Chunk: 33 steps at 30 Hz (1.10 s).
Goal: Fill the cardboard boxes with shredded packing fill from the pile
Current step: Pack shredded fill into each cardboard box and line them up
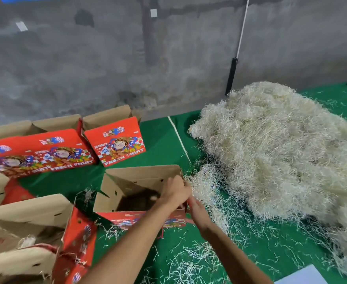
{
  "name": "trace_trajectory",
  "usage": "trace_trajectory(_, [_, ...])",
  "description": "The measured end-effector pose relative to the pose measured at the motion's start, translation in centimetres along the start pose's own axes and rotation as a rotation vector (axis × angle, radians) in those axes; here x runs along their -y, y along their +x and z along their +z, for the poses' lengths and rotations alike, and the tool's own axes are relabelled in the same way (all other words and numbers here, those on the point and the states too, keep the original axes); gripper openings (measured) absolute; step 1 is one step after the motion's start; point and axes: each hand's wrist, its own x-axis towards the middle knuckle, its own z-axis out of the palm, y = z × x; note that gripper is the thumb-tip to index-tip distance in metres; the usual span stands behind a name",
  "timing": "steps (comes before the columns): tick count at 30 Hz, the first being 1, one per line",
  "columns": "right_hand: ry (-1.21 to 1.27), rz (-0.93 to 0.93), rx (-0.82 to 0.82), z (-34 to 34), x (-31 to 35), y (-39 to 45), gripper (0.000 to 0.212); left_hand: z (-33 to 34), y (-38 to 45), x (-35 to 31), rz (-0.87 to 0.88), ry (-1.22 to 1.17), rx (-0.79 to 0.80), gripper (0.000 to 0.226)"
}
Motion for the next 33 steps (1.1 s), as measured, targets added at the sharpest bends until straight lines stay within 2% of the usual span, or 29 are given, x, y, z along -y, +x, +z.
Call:
trace_trajectory(3, [0.087,-0.075,0.049,-0.8,1.4,1.5,0.064,0.7,1.4,-0.3,-0.065,-0.213,0.014,0.069])
trace_trajectory(5, [0.095,-0.085,0.023,-1.4,2.2,2.4,0.063,1.4,1.9,-0.2,-0.058,-0.263,0.004,0.062])
trace_trajectory(7, [0.01,-0.096,-0.048,-2.1,2.8,3.9,0.058,1.8,2.2,0.1,-0.068,-0.257,-0.066,0.047])
trace_trajectory(10, [-0.119,-0.158,-0.109,-2.3,3.8,5.8,0.048,2.6,2.7,0.8,-0.06,-0.232,-0.151,0.04])
trace_trajectory(14, [-0.235,-0.176,-0.234,-2.4,4.8,7.0,0.032,4.8,2.0,1.3,-0.095,-0.264,-0.097,0.035])
trace_trajectory(16, [-0.271,-0.236,-0.253,-3.0,4.6,7.5,0.027,5.9,1.6,1.7,-0.138,-0.178,-0.085,0.05])
trace_trajectory(18, [-0.352,-0.276,-0.271,-4.0,4.2,8.0,0.039,6.5,1.7,1.7,-0.15,-0.03,-0.106,0.057])
trace_trajectory(21, [-0.591,-0.266,-0.274,-5.6,3.0,8.9,0.042,7.1,2.0,1.2,-0.098,0.075,-0.239,0.052])
trace_trajectory(23, [-0.769,-0.245,-0.241,-5.9,1.5,9.2,0.053,7.5,2.0,0.9,-0.099,0.153,-0.334,0.049])
trace_trajectory(25, [-0.91,-0.388,-0.18,-5.5,-0.2,9.3,0.056,8.0,1.9,1.1,-0.108,0.163,-0.417,0.039])
trace_trajectory(27, [-0.869,-0.592,-0.044,-4.8,-1.1,9.1,0.051,8.1,1.7,1.3,-0.104,0.153,-0.456,0.026])
trace_trajectory(29, [-0.697,-0.629,0.043,-4.1,-1.5,8.6,0.031,8.1,1.6,1.4,-0.095,0.154,-0.476,0.018])
trace_trajectory(31, [-0.647,-0.633,-0.001,-3.9,-1.6,8.3,0.023,8.0,1.4,1.3,-0.11,0.141,-0.484,0.018])
trace_trajectory(33, [-0.634,-0.615,-0.085,-3.9,-1.5,8.0,0.037,8.0,1.6,1.4,-0.113,0.125,-0.479,0.026])
